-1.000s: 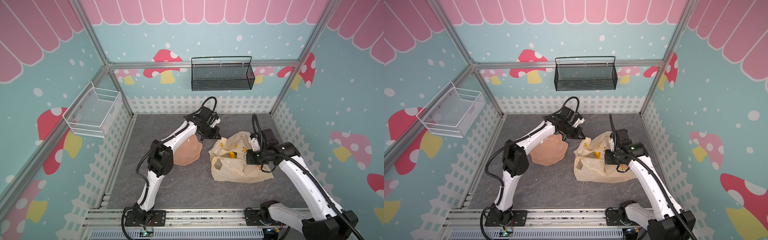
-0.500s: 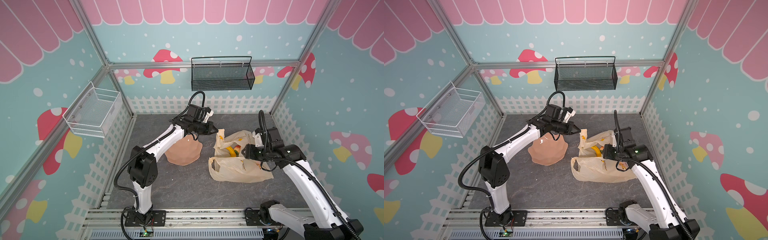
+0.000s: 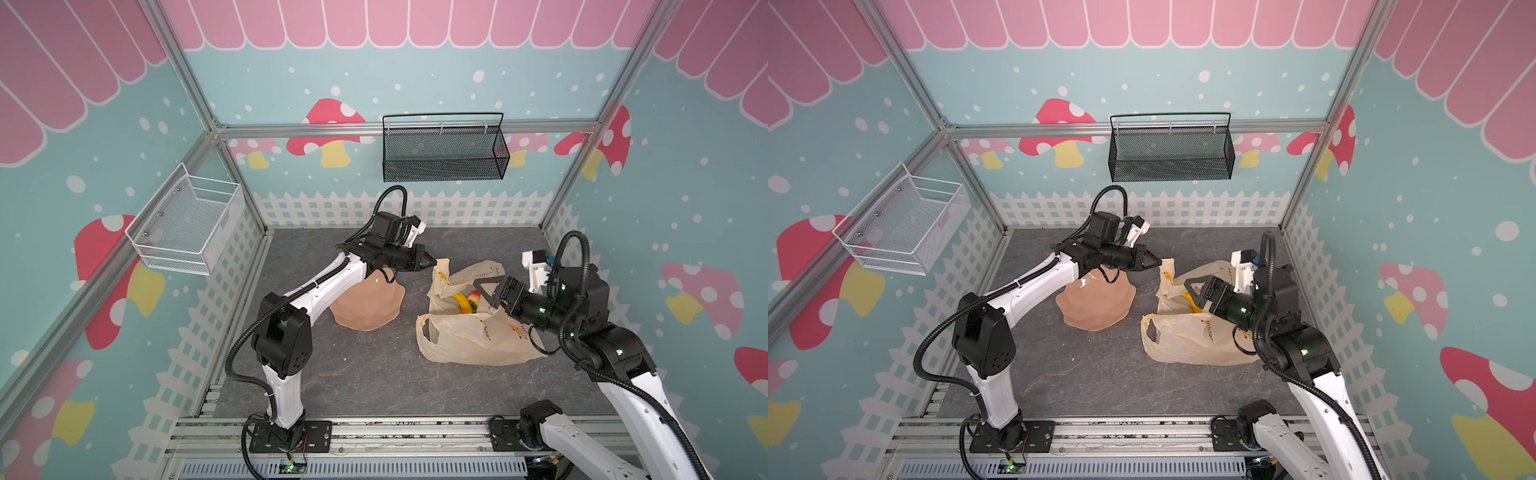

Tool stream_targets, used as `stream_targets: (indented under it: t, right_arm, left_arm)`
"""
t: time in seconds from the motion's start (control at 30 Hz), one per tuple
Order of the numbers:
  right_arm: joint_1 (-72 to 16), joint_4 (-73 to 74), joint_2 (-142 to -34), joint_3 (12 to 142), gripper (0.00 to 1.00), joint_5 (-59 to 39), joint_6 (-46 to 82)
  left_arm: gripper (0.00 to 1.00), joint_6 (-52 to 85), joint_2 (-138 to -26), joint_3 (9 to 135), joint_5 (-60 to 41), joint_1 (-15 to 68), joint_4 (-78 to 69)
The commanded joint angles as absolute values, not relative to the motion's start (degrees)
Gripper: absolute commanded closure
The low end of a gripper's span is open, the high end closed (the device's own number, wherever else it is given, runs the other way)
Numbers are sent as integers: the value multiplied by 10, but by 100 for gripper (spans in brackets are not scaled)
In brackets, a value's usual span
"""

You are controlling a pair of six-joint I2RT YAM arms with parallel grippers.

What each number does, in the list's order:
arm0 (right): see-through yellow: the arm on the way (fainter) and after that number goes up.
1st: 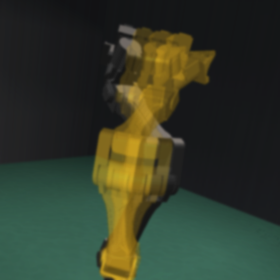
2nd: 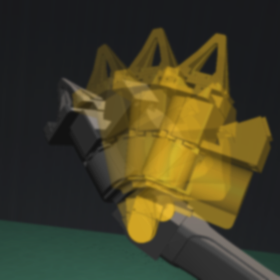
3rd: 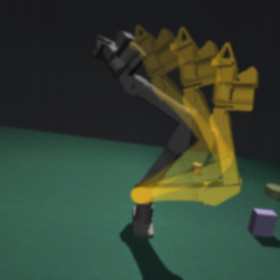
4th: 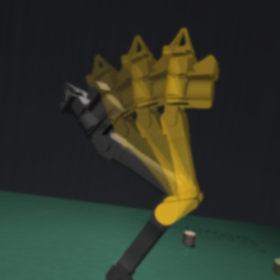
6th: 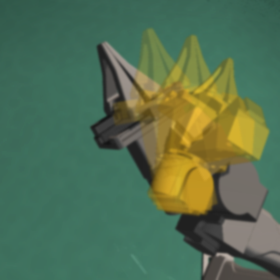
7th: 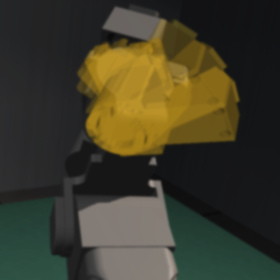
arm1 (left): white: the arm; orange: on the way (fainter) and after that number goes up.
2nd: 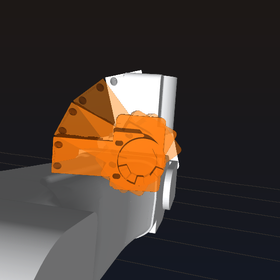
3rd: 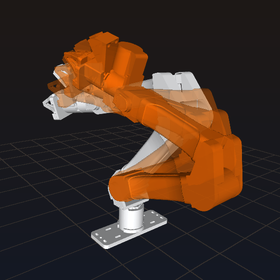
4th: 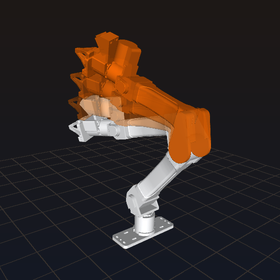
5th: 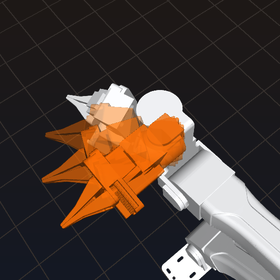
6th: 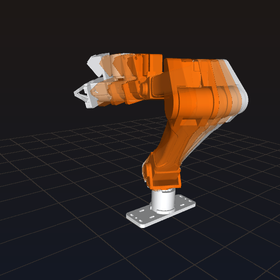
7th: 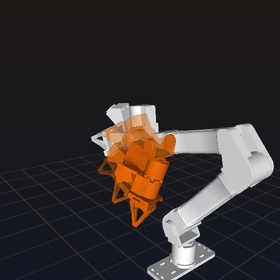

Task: Place the fruits into the plastic bag

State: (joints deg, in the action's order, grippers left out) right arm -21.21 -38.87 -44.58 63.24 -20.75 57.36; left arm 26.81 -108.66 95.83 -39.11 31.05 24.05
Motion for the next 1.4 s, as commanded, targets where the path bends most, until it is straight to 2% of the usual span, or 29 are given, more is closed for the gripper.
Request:
stream_targets:
  t: [0.0,0.23,0.4,0.53,0.73,0.97,1.37]
  right_arm:
    - [-266,-332,-439,622,11,-208,683]
    - [-456,-354,-598,711,11,-83,686]
    - [-615,-362,-644,726,19,64,827]
    - [-692,-387,-706,745,25,124,890]
    - [-720,-446,-769,763,32,167,930]
    - [-720,-431,-779,702,40,216,973]
    - [-696,-439,-781,636,43,279,1018]
  left_arm:
    - [100,265,-1065,945,-396,303,227]
    - [100,261,-1065,944,-391,294,230]
    - [100,262,-1064,939,-385,293,230]
    - [100,260,-1065,936,-385,292,230]
    - [100,258,-1064,936,-389,292,229]
    - [100,250,-1060,928,-399,290,234]
    - [100,239,-1052,911,-410,286,234]
